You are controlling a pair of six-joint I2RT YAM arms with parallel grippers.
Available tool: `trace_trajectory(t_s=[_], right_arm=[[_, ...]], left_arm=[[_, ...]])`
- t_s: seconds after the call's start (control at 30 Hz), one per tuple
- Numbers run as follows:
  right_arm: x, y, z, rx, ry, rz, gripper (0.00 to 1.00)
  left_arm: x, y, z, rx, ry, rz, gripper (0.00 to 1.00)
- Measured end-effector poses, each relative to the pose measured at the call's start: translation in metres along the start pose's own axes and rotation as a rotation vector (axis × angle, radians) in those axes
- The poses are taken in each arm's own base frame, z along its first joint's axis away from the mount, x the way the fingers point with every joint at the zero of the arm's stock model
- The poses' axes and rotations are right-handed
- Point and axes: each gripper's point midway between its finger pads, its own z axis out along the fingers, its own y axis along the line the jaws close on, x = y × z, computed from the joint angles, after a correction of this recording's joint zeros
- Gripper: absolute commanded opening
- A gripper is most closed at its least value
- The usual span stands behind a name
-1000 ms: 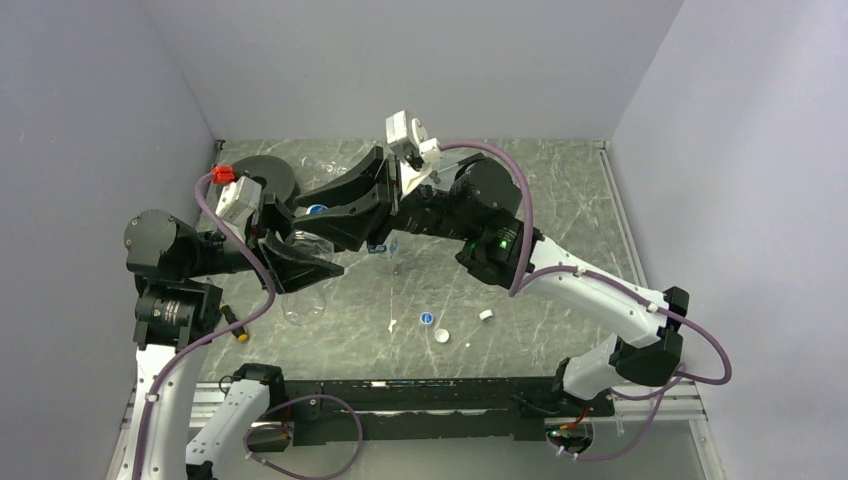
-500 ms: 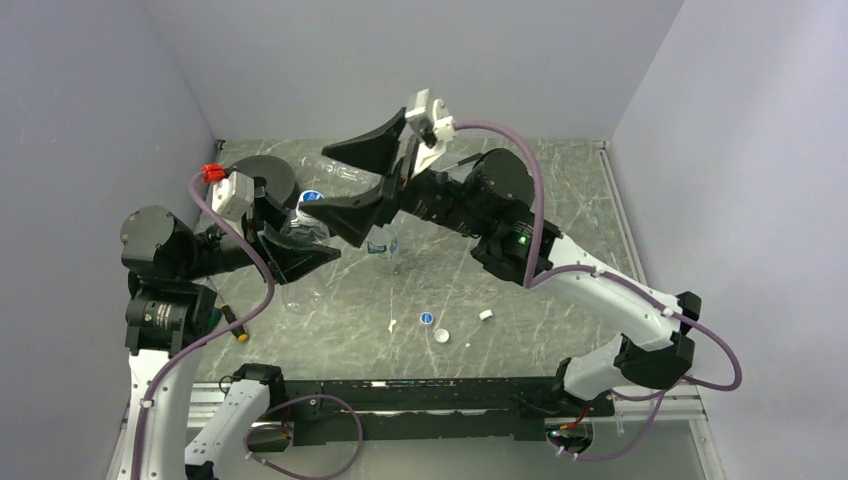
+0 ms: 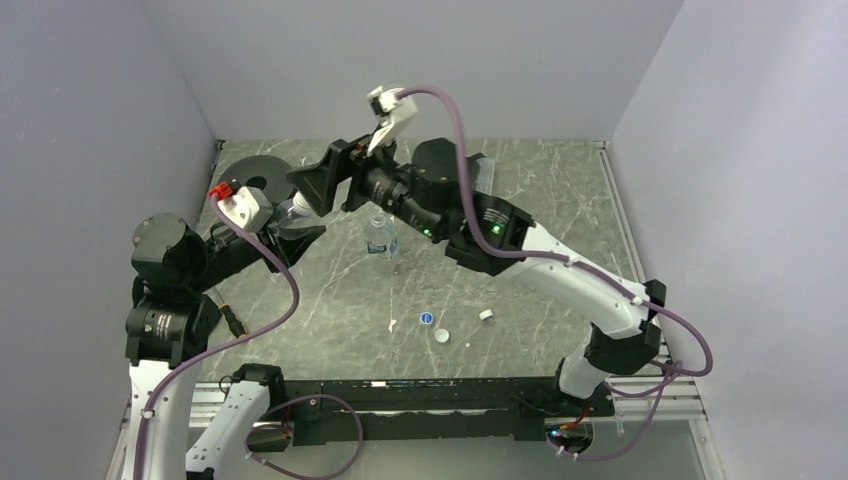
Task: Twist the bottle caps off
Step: Unscrew the bottle cap from the plastic bottle.
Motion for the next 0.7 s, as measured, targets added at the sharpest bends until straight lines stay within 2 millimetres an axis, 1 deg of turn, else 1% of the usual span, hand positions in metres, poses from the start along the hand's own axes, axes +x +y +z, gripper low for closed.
trace_trajectory(t_s=[0.07, 0.13, 0.2, 0.27, 0.37, 0.5, 0.57, 0.63, 0.7], right_arm=[[0.018, -0.004, 0.007, 0.025, 0.037, 0.010, 0.71], [0.030, -0.005, 0.012, 0.040, 0.059, 0.022, 0.70], [0.037, -0.006, 0.013, 0.048, 0.077, 0.027, 0.70], [0.040, -0.005, 0.013, 0.047, 0.085, 0.035, 0.67], [0.040, -0.003, 0.014, 0.045, 0.082, 0.051, 0.56], [0.040, -0.002, 0.014, 0.043, 0.079, 0.071, 0.33], [0.039, 0.001, 0.015, 0.032, 0.074, 0.083, 0.24], [0.039, 0.002, 0.015, 0.032, 0.074, 0.083, 0.18], [0.039, 0.002, 0.015, 0.031, 0.074, 0.080, 0.16]], left_arm=[[0.004, 0.006, 0.000, -0.029, 0.014, 0.012, 0.00], [0.007, 0.010, 0.001, -0.047, 0.026, 0.011, 0.00], [0.010, 0.014, 0.001, -0.060, 0.034, 0.013, 0.00], [0.011, 0.017, 0.002, -0.070, 0.039, 0.018, 0.00], [0.011, 0.018, 0.002, -0.077, 0.040, 0.018, 0.00], [0.011, 0.018, 0.002, -0.077, 0.040, 0.018, 0.00], [0.012, 0.019, 0.002, -0.080, 0.043, 0.015, 0.00], [0.012, 0.018, 0.002, -0.079, 0.043, 0.014, 0.00], [0.012, 0.018, 0.001, -0.077, 0.043, 0.012, 0.00]])
